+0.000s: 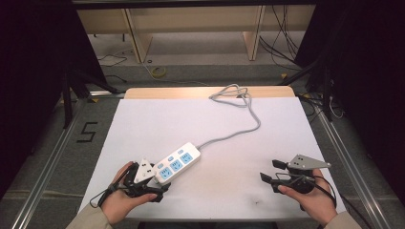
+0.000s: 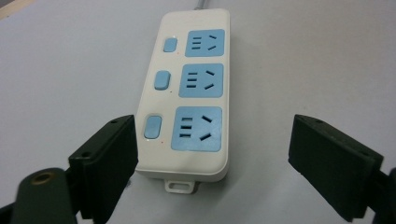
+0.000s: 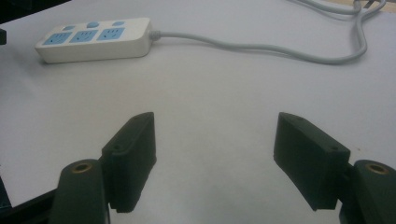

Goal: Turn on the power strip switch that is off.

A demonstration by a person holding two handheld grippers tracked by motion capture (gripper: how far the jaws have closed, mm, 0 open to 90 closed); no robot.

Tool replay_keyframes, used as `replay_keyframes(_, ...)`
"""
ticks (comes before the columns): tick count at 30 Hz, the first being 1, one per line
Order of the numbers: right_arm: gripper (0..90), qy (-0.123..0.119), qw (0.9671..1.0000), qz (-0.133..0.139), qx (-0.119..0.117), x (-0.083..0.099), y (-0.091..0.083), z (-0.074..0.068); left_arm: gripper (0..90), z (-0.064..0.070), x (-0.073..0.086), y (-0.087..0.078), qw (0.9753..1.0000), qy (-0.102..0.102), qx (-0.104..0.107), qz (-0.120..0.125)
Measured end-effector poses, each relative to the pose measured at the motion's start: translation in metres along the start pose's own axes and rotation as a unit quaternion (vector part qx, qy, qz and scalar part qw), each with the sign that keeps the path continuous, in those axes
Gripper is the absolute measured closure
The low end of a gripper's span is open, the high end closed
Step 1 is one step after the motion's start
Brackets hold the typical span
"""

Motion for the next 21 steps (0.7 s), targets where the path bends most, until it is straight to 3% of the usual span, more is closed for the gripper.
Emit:
replay_keyframes(3,30.1,-0.003,1.0000,0.000,0.002,0.000,0.000,0.000,23.6,-0.004,0.000,-0.002,0.9999,-0.010,-0.010,0.000)
replay_keyframes(5,30.1,-0.002,1.0000,-0.001,0.004,0.000,0.000,0.000,34.8,-0.006,0.000,-0.003,0.9997,-0.015,-0.016,0.004)
replay_keyframes(7,30.1,0.000,1.0000,-0.002,0.004,0.000,0.000,0.000,51.7,-0.008,-0.001,-0.005,0.9995,-0.019,-0.022,0.009)
replay_keyframes(8,30.1,0.000,1.0000,-0.002,0.004,0.000,0.000,0.000,51.7,-0.008,-0.002,-0.005,0.9995,-0.021,-0.020,0.010)
replay_keyframes(9,30.1,0.000,1.0000,-0.002,0.004,0.000,0.000,0.000,59.4,-0.009,-0.002,-0.005,0.9995,-0.021,-0.019,0.009)
replay_keyframes(10,30.1,0.000,1.0000,-0.003,0.005,0.000,0.000,0.000,75.3,-0.009,-0.003,-0.006,0.9995,-0.025,-0.018,0.009)
replay_keyframes(11,30.1,0.000,1.0000,-0.003,0.005,0.000,0.000,0.000,75.3,-0.009,-0.004,-0.006,0.9995,-0.026,-0.016,0.011)
replay_keyframes(12,30.1,-0.002,1.0000,-0.003,0.004,0.000,0.001,0.000,86.2,-0.011,-0.006,-0.007,0.9994,-0.027,-0.018,0.012)
replay_keyframes(13,30.1,-0.002,1.0000,-0.004,0.005,0.000,0.001,0.000,89.4,-0.012,-0.007,-0.007,0.9993,-0.029,-0.020,0.013)
replay_keyframes(21,30.1,-0.002,1.0000,-0.006,0.006,0.000,0.002,0.000,89.8,-0.016,-0.017,-0.001,0.9992,-0.038,-0.015,0.000)
Point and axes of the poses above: each handheld gripper's, and its own axes: y roughly forward along the jaws, x roughly out of its underside, z roughly to its right, the point moved 7 cm from there along y, roughly forward along the jaws, and after that the axes turned 5 degrees about -z, right-handed, at the moved point
